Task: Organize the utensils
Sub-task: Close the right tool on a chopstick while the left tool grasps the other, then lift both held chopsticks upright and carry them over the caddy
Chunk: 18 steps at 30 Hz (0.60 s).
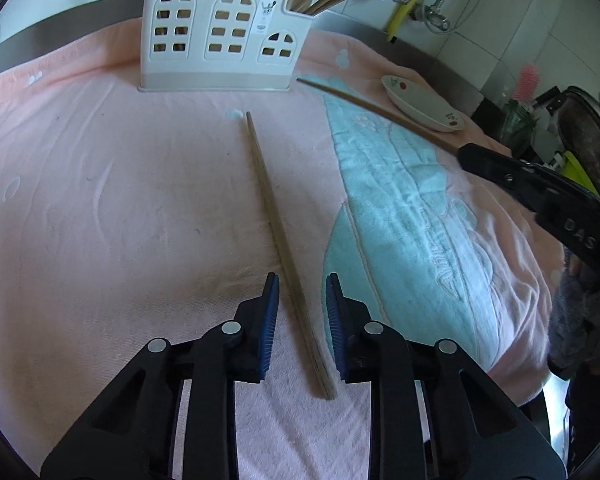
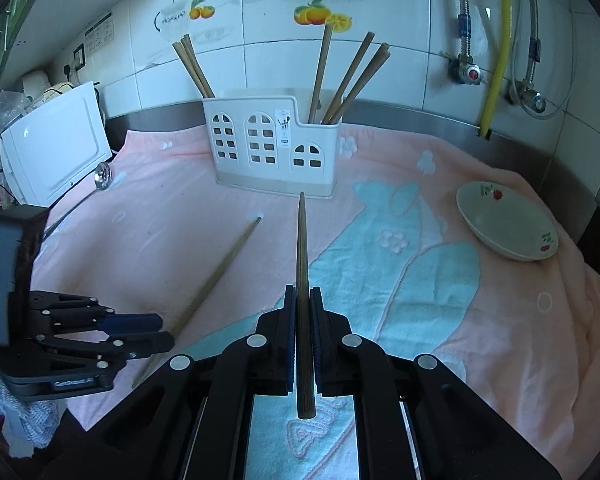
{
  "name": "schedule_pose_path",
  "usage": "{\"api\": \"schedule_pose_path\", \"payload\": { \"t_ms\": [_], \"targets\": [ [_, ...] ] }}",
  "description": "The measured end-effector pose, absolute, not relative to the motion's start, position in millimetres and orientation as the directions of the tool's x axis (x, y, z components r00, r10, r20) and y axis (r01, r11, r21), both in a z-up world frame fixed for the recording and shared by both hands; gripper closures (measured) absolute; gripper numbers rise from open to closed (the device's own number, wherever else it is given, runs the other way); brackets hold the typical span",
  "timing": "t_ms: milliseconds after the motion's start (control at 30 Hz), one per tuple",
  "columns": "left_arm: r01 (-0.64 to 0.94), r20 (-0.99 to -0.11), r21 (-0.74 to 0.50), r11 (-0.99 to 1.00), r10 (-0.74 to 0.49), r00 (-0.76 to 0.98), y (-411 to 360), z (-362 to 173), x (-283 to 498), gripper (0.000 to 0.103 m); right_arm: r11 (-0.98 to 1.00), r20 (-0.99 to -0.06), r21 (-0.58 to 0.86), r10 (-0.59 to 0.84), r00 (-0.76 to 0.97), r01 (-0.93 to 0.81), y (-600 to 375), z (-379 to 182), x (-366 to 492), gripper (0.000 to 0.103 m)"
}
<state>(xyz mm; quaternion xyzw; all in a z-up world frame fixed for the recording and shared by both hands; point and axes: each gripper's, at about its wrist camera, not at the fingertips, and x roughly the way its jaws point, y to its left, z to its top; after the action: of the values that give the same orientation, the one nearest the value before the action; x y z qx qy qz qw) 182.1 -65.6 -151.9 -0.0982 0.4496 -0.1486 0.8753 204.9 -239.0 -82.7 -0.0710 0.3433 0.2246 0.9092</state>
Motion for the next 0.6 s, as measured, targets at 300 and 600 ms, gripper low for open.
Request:
{"api": "schedule_pose_path", "payload": {
  "t_ms": [300, 600],
  "targets": [
    [0.151, -0.810, -0.260, 0.954, -0.301, 0.504, -72, -156, 193, 0.086, 0.891, -0.662, 0.029, 0.357, 0.659, -0.453, -242, -86, 204, 0.096],
    [0.178, -0.841, -0.209, 0.962, -0.270, 0.470, -78, -149, 200, 0.096, 0.891, -0.660, 0.027, 0.357, 0.661, -0.454, -241, -84, 202, 0.096]
  ]
}}
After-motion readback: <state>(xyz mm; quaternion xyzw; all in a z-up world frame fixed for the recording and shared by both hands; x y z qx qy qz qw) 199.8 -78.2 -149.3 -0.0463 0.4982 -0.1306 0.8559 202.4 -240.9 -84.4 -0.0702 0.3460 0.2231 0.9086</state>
